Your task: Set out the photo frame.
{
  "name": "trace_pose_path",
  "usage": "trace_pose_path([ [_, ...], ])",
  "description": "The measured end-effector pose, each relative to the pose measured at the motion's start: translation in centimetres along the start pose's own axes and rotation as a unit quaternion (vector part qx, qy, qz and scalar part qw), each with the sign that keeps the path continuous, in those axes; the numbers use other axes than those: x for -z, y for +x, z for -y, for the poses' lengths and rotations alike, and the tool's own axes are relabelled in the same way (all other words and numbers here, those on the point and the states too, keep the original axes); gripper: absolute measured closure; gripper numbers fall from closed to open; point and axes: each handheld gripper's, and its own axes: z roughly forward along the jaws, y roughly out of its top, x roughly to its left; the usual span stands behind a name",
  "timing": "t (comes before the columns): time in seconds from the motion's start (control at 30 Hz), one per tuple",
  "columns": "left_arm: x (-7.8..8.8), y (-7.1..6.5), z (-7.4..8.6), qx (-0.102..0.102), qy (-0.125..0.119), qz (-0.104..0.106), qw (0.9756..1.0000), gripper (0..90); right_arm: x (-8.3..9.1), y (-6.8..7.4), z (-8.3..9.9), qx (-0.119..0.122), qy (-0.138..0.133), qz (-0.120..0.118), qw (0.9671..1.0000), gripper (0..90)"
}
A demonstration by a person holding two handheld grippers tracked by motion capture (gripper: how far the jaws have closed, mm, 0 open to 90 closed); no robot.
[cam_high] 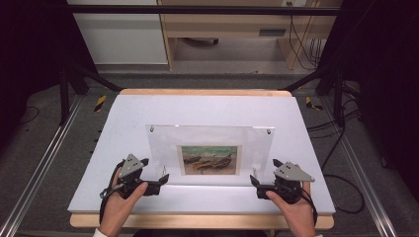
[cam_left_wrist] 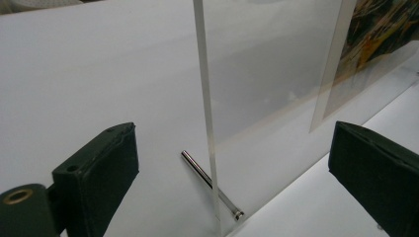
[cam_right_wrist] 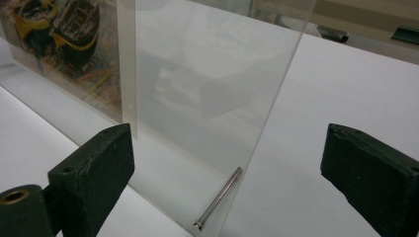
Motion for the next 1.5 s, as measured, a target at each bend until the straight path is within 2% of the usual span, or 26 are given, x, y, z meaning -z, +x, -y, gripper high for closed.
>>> trace_pose_path([
  [0.37, 0.9, -0.4, 0.1, -0.018, -0.012, -0.011, 0.9997, 4.7, 0.9, 0.2, 0.3, 0.002, 0.0, 0.008, 1.0, 6.5],
  [0.73, 2.4, 0.0, 0.5, -0.017, -0.019, -0.023, 0.9994, 4.8, 2.8, -0.3, 1.1, -0.008, -0.006, 0.03, 0.9995, 6.2],
  [1.17, 4.3, 2.4, 1.0, -0.001, -0.028, -0.061, 0.9978, 4.9, 4.5, -1.9, 2.5, -0.028, 0.005, 0.067, 0.9973, 6.5],
  [1.37, 4.8, 4.0, 1.3, 0.015, -0.029, -0.083, 0.996, 5.3, 4.7, -2.7, 2.9, -0.038, 0.017, 0.092, 0.9949, 7.1],
  [1.5, 4.8, 4.9, 1.4, 0.019, -0.023, -0.096, 0.9949, 5.4, 4.5, -3.2, 3.0, -0.043, 0.021, 0.105, 0.9933, 7.4],
])
